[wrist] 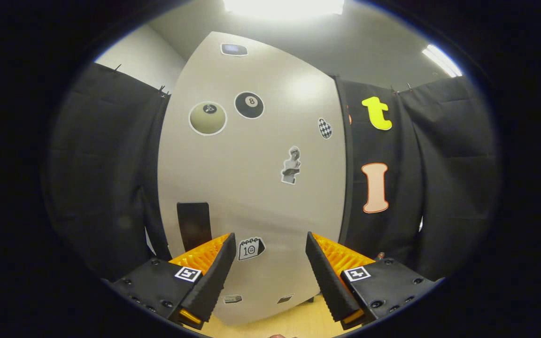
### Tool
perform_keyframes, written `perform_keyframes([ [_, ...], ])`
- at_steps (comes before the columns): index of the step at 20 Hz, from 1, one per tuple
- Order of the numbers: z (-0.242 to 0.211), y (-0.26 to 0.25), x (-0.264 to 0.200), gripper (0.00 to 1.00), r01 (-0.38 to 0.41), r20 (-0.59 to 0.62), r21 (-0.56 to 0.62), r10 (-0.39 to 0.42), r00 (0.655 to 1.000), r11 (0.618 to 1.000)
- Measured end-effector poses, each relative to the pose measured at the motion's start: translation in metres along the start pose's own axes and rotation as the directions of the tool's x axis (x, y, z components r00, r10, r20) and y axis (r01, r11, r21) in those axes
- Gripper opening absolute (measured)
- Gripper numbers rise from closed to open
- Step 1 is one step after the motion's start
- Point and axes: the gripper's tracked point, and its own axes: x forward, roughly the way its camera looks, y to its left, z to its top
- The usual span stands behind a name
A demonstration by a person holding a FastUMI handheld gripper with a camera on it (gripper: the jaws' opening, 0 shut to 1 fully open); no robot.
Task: Open the shoe cabinet door, grab the shoes and put them into the shoe cabinet, then close the shoe cabinet door.
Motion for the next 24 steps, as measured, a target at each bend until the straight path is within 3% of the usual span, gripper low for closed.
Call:
perform_keyframes([
  [9, -0.019, 0.026, 0.001, 0.96, -0.13, -0.068, 0.054, 0.133, 0.989, 0.99],
  [17, -0.011, 0.028, -0.017, 0.96, -0.179, -0.028, -0.001, 0.179, 0.984, 0.984],
  [24, -0.004, 0.029, -0.026, 0.96, -0.169, -0.004, -0.014, 0.169, 0.986, 0.986],
])
